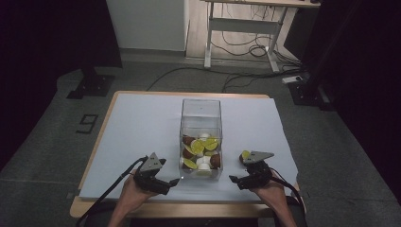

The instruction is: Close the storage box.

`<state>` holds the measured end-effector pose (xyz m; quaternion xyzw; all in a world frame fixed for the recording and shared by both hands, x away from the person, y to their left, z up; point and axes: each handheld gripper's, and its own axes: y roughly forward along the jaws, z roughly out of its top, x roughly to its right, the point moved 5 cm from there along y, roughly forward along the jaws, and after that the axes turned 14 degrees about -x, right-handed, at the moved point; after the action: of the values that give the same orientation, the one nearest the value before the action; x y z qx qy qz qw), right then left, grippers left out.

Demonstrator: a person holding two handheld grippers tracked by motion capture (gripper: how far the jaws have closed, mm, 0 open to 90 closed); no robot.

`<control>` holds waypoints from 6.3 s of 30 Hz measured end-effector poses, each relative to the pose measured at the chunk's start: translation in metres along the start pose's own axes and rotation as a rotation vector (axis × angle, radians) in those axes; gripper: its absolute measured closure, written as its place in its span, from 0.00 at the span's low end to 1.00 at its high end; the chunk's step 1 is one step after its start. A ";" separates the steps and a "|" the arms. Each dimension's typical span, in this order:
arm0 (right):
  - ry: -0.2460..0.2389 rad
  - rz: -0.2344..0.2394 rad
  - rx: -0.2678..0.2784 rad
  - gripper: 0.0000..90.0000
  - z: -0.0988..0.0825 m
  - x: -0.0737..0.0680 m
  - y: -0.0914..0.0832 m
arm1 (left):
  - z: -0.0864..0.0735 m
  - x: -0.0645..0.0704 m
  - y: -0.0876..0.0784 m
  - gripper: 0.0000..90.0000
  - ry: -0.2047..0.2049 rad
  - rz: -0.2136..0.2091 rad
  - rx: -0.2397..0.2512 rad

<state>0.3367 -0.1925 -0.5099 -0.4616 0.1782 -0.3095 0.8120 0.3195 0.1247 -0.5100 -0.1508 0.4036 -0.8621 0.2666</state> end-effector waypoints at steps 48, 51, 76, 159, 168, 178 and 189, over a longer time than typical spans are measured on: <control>-0.096 0.062 0.002 0.67 0.035 -0.028 0.009 | 0.015 0.004 0.018 0.63 0.071 -0.008 0.018; -0.092 0.039 -0.001 0.68 0.036 -0.025 0.009 | 0.017 0.004 0.020 0.64 0.073 -0.011 0.015; -0.100 0.121 0.052 0.79 0.046 -0.036 0.002 | 0.025 -0.011 0.024 0.66 0.031 0.033 0.033; -0.063 0.017 0.079 0.90 0.100 -0.019 0.034 | -0.009 -0.035 0.059 0.02 -0.051 0.122 -0.227; -0.049 0.010 0.081 0.91 0.104 -0.013 0.037 | -0.011 -0.038 0.060 0.00 -0.071 0.101 -0.206; -0.037 -0.006 0.082 0.91 0.109 -0.008 0.040 | -0.011 -0.038 0.060 0.00 -0.072 0.097 -0.207; -0.021 -0.027 0.092 0.92 0.115 -0.002 0.044 | -0.011 -0.038 0.061 0.00 -0.071 0.097 -0.207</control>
<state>0.4163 -0.1012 -0.4888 -0.4296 0.1490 -0.3236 0.8298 0.3656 0.1215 -0.5658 -0.1882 0.4875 -0.7962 0.3051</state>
